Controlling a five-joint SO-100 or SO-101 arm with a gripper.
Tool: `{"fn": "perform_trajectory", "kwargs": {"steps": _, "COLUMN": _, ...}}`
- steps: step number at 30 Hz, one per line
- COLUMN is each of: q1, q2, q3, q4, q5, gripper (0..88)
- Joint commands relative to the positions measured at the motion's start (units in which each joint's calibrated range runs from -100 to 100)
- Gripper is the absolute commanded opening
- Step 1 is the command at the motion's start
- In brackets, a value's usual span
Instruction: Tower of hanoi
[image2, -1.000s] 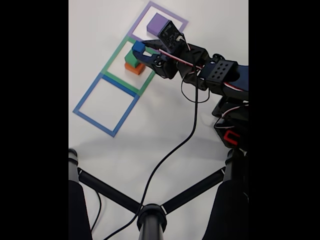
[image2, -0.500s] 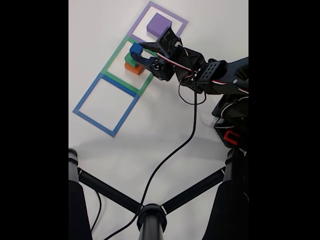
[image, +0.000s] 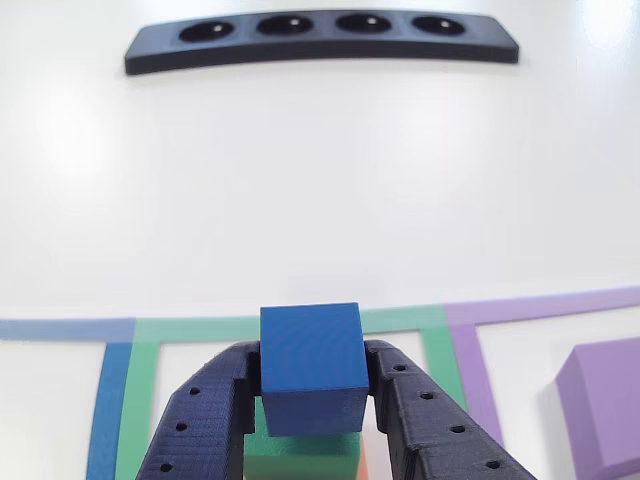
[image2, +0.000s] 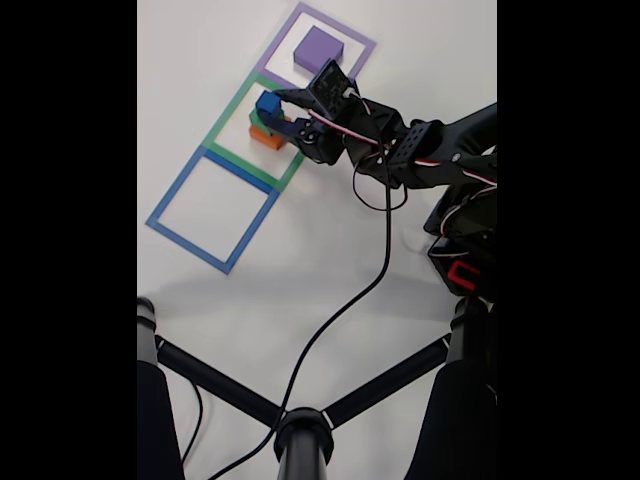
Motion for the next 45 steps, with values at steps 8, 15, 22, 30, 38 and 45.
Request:
{"fn": "perform_trajectory", "kwargs": {"steps": 8, "q1": -0.29, "q2": 1.72, "q3": -2.83, "q4": -2.45, "q5": 0.59, "gripper": 2.8}}
{"fn": "perform_trajectory", "kwargs": {"steps": 15, "q1": -0.37, "q2": 2.6, "q3": -2.92, "q4": -3.58, "q5": 0.59, "gripper": 7.1}}
{"fn": "perform_trajectory", "kwargs": {"steps": 22, "q1": -0.37, "q2": 3.32, "q3": -3.11, "q4": -4.15, "q5": 0.59, "gripper": 12.4}}
{"fn": "perform_trajectory", "kwargs": {"steps": 30, "q1": 0.16, "q2": 2.12, "q3": -3.2, "q4": -4.15, "q5": 0.59, "gripper": 18.0}}
{"fn": "perform_trajectory", "kwargs": {"steps": 38, "q1": 1.46, "q2": -11.74, "q3": -6.92, "q4": 13.49, "q5": 0.59, "gripper": 12.9}}
{"fn": "perform_trajectory", "kwargs": {"steps": 45, "q1": 3.82, "q2": -30.33, "q3": -16.92, "q4": 50.24, "q5": 0.59, "gripper": 0.1}}
